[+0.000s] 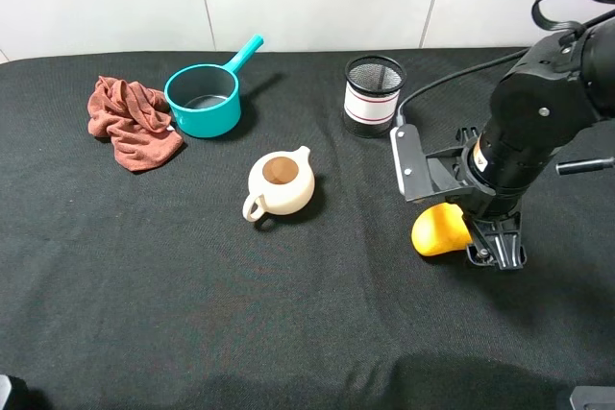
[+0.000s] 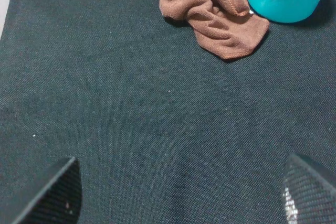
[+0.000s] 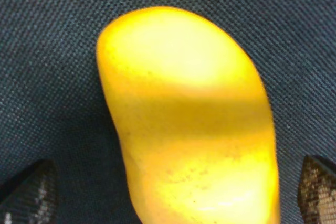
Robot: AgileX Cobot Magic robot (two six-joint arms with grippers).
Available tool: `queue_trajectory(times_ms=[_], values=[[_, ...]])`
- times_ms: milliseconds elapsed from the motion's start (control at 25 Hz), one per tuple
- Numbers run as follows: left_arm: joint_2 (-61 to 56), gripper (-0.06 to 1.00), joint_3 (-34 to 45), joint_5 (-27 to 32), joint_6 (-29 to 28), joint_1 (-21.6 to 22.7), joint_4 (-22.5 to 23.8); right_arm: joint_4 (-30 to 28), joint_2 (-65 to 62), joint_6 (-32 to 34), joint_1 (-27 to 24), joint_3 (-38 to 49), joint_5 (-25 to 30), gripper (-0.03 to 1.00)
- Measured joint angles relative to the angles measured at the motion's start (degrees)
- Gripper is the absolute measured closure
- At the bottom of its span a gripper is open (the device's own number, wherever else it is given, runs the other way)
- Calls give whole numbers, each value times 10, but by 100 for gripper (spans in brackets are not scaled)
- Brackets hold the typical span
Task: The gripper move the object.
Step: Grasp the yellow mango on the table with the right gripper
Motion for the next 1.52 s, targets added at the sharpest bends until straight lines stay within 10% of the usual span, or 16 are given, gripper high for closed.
queue_trajectory(times_ms=[1520], values=[[0,18,0,0,0,0,0,-15,61,-16,-22,0,-46,27]])
